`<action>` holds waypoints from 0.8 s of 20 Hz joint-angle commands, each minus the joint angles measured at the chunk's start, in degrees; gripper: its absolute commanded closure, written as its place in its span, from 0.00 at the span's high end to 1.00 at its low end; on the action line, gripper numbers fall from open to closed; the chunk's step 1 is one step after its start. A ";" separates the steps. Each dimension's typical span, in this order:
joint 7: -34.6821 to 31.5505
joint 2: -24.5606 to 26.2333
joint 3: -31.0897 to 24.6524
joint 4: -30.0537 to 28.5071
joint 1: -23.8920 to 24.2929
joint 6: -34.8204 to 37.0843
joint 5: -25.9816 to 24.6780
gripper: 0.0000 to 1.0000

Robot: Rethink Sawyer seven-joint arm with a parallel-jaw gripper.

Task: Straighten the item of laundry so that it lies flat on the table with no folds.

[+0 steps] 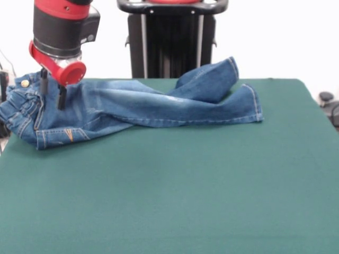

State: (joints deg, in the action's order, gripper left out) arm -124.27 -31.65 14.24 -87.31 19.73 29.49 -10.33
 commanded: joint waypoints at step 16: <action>-2.61 9.87 -14.13 -7.52 4.15 -14.16 -0.20 1.00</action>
State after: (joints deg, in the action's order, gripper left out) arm -124.27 -26.04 10.05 -89.22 24.00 19.16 -10.30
